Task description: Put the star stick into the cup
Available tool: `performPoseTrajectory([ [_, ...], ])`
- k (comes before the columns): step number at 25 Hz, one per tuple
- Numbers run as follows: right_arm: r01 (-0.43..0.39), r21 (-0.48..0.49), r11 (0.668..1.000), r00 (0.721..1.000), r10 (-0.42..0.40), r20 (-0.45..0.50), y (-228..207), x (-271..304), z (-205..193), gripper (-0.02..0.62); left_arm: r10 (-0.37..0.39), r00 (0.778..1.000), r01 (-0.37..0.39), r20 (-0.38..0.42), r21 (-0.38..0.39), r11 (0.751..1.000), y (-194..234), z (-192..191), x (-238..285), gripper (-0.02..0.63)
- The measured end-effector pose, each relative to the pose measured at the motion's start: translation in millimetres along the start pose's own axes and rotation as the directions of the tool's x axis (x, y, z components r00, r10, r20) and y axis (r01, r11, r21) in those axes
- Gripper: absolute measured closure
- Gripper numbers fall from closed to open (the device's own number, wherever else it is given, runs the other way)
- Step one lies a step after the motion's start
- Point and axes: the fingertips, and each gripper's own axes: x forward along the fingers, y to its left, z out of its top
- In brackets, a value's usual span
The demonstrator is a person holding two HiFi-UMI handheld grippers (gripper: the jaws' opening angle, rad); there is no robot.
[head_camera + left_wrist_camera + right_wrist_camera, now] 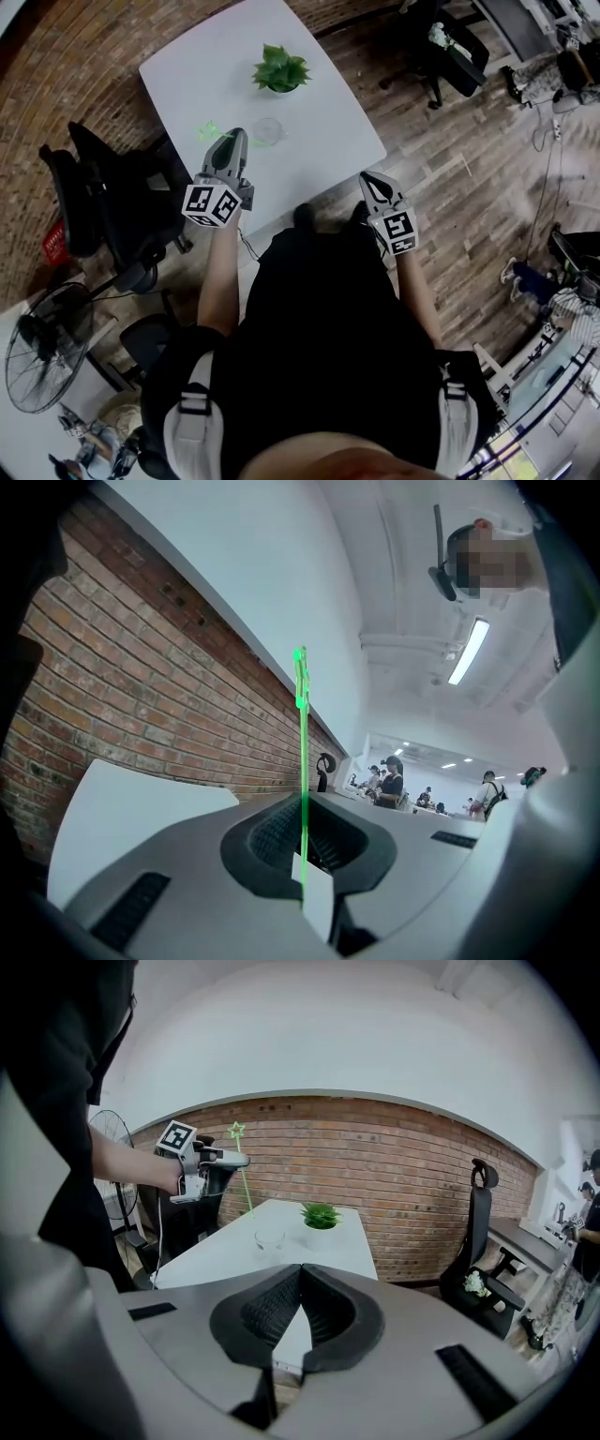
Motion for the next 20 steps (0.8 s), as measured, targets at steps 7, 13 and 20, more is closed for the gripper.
performPoseTrajectory([
  [7, 0.005, 0.014, 1.000, 0.999, -0.005, -0.037, 11, 3, -4, 0.597, 0.002, 1.000, -0.002, -0.028, -0.001, 1.000, 23, -10, 8, 0.578],
  [13, 0.004, 0.026, 1.000, 0.997, -0.002, -0.081, 14, -4, -15, 0.597, 0.047, 0.998, -0.046, -0.035, 0.015, 0.999, 39, -30, 14, 0.578],
  [20, 0.008, 0.022, 1.000, 0.995, -0.005, -0.102, 8, -10, -34, 0.597, 0.077, 0.995, -0.074, -0.070, 0.046, 0.996, 46, -57, 25, 0.578],
])
